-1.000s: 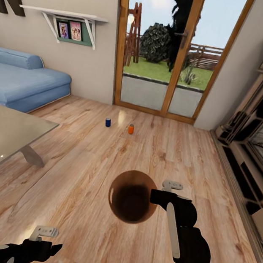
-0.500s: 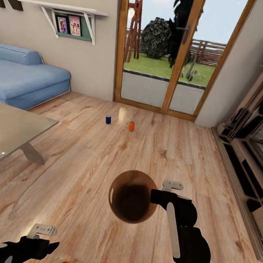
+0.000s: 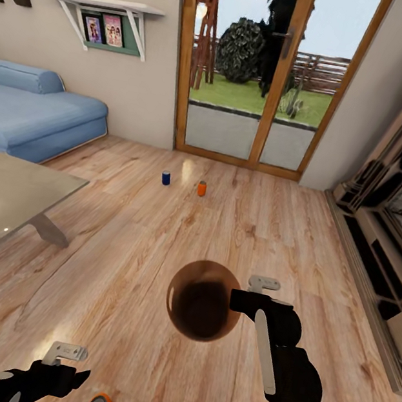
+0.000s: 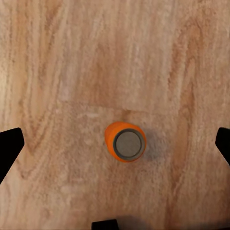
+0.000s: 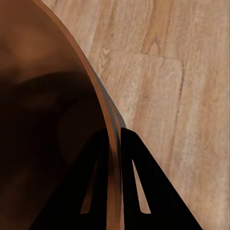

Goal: Put the three can of soda from the living room inside the tash can in the kitchen.

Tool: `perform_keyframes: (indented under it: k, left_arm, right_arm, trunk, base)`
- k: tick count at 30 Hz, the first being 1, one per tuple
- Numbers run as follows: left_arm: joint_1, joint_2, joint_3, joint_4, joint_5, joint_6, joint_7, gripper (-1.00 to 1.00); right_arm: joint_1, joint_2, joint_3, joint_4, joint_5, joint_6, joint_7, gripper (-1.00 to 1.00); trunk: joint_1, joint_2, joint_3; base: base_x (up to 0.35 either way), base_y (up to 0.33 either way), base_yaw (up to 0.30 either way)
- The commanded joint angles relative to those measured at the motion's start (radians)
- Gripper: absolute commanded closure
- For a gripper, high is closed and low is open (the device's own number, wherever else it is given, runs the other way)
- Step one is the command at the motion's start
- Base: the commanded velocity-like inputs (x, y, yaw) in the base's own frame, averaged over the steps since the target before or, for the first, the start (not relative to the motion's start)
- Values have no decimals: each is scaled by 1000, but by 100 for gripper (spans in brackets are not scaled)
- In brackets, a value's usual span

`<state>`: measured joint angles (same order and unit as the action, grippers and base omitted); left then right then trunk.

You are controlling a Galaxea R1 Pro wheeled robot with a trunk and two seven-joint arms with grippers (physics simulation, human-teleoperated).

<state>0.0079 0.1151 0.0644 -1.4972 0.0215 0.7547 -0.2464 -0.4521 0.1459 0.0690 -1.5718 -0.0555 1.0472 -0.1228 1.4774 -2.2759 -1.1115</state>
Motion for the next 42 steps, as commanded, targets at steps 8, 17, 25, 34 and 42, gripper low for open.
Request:
perform_keyframes:
  k: [8, 17, 25, 34, 42]
  left_arm:
    - [0, 0, 0, 0, 0, 0, 0, -100]
    - [0, 0, 0, 1, 0, 0, 1, -100]
    - [0, -1, -1, 2, 0, 0, 1, -100]
    - [0, -1, -1, 0, 0, -1, 0, -100]
    - [0, 1, 2, -9, 7, -26, -25, -100]
  right_arm:
    - [0, -3, 0, -1, -17, 0, 5, 100]
    - [0, -3, 0, -1, -17, 0, 6, 100]
    - [0, -5, -1, -1, -17, 0, 6, 100]
    - [0, -5, -1, -1, -17, 0, 6, 100]
    - [0, -5, 0, -1, -17, 0, 6, 100]
  trunk:
    - [0, 0, -13]
    - [0, 0, -27]
    - [0, 0, -40]
    - [0, 0, -55]
    - [0, 0, -67]
  base:
    - [0, 0, 0]
    - [0, 0, 0]
    - [0, 0, 0]
    - [0, 0, 0]
    - [0, 0, 0]
